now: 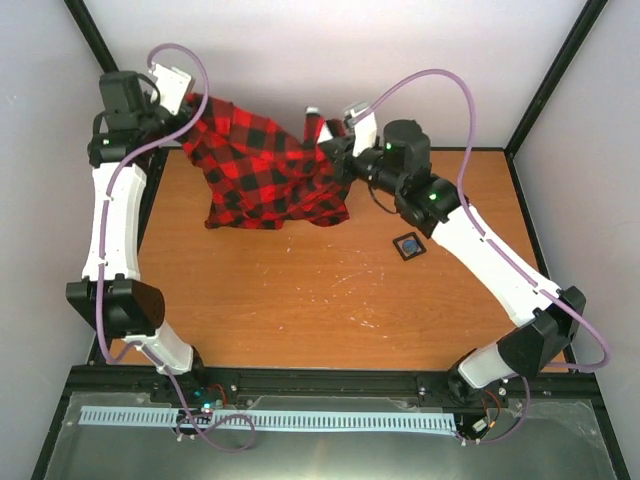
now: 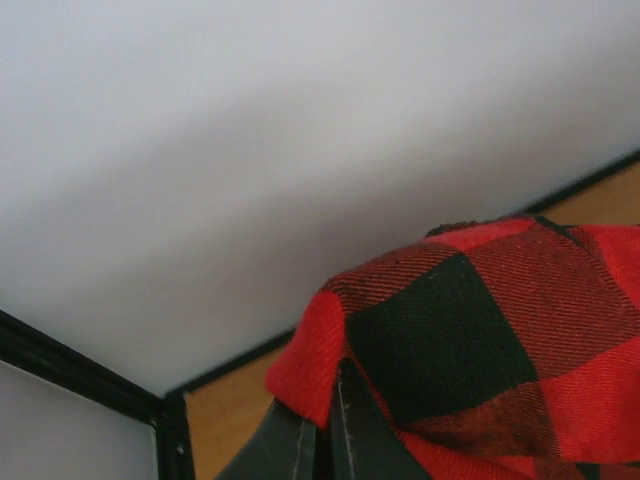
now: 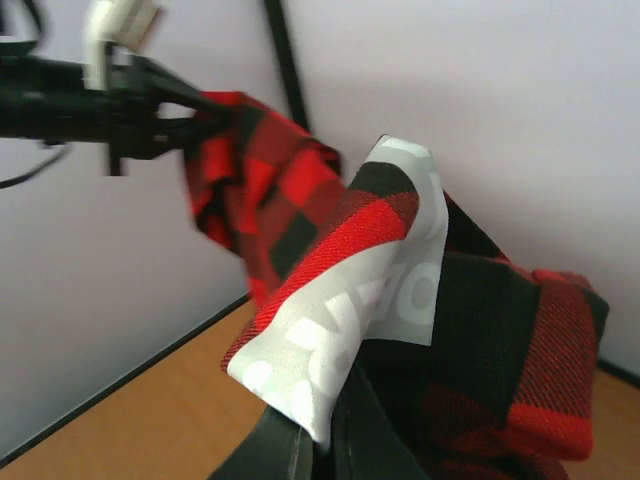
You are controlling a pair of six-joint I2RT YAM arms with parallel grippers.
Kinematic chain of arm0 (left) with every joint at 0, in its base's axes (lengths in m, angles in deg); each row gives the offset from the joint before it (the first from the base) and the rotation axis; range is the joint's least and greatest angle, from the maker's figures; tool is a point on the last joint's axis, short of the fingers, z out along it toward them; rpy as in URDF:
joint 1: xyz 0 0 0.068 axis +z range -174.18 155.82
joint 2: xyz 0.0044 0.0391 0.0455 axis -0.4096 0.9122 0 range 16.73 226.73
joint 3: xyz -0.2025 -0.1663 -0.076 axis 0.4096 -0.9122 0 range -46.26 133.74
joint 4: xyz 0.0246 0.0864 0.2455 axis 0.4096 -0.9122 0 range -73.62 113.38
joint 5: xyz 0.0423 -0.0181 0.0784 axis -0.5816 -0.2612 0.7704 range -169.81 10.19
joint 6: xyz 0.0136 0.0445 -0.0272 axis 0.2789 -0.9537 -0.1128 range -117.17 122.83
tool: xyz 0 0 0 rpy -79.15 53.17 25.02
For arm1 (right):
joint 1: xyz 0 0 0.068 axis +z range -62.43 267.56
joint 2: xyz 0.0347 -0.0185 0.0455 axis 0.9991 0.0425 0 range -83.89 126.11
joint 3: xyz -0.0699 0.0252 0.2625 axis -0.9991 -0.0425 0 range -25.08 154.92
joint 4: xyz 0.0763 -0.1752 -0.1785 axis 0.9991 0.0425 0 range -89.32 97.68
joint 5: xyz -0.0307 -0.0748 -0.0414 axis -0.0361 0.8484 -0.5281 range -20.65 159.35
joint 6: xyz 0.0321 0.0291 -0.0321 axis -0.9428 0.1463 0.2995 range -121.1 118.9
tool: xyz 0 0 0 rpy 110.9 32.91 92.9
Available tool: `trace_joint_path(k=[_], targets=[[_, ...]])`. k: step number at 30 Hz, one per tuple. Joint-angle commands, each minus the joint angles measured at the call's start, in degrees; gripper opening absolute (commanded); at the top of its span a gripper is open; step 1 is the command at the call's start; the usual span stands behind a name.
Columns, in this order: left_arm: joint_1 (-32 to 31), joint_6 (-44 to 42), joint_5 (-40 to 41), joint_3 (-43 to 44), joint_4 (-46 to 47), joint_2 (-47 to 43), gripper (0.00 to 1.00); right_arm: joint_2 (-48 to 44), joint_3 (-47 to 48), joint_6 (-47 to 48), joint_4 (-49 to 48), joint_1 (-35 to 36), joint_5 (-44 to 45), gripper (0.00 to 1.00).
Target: Remove the brooch from the garment
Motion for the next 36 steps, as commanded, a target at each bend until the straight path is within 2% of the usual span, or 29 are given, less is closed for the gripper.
trace_joint_path(k=[1, 6, 9, 10, 11, 12, 13, 15, 19, 24, 27, 29, 33, 36], targets=[[0.1, -2.9, -2.8, -9.2, 4.6, -6.5, 0.03, -5.1, -0.3, -2.8, 3.3, 3.8, -1.1, 0.03], [0.1, -1.7, -4.2, -11.0, 6.4, -5.6, 0.04, -2.3, 3.7, -4.5, 8.5, 2.9, 4.2, 0.03], [0.1, -1.5, -4.2, -12.2, 8.7, -2.9, 0.1, 3.9, 6.5, -8.9, 12.8, -2.0, 1.1, 0.03], [0.1, -1.9, -4.0, -13.4, 9.7, -1.6, 0.23, 5.7, 6.1, -9.6, 13.0, -3.7, 0.1, 0.03], [0.1, -2.7, -4.1, -14.6, 10.3, 0.0, 0.43, 7.6, 5.0, -9.5, 12.9, -4.2, 0.4, 0.03], [0.1, -3.7, -4.3, -15.9, 10.7, 1.5, 0.59, 9.3, 3.9, -9.2, 12.5, -4.4, 1.3, 0.03], [0.0, -4.9, -4.2, -16.8, 10.7, 2.9, 0.68, 11.6, 2.7, -8.8, 12.1, -4.5, 2.1, 0.03], [0.0, -7.4, -4.6, -19.5, 10.5, 4.4, 0.79, 15.6, 1.6, -8.5, 12.2, -4.7, 3.1, 0.03], [-0.7, -17.6, -10.6, -29.5, 11.6, -1.2, 0.98, 22.3, 1.6, -9.0, 12.2, -5.8, 4.8, 0.03], [-6.5, -33.5, -11.4, -42.7, 8.0, -13.2, 1.0, 28.5, 3.6, -11.1, 10.5, -8.0, 5.5, 0.03], [-12.6, -39.9, -11.3, -50.5, 2.7, -18.5, 0.99, 31.9, 6.6, -12.1, 10.9, -9.4, 6.0, 0.03], [-17.5, -43.1, -9.2, -55.9, -1.0, -20.6, 0.96, 34.0, 8.6, -12.7, 11.9, -10.1, 6.3, 0.03], [-27.1, -42.7, -3.7, -66.5, -0.2, -20.7, 0.84, 35.7, 9.5, -12.6, 12.0, -10.6, 6.9, 0.03], [-31.2, -40.7, -2.7, -70.0, 2.7, -18.1, 0.8, 35.8, 8.8, -12.5, 11.9, -10.6, 7.0, 0.03]])
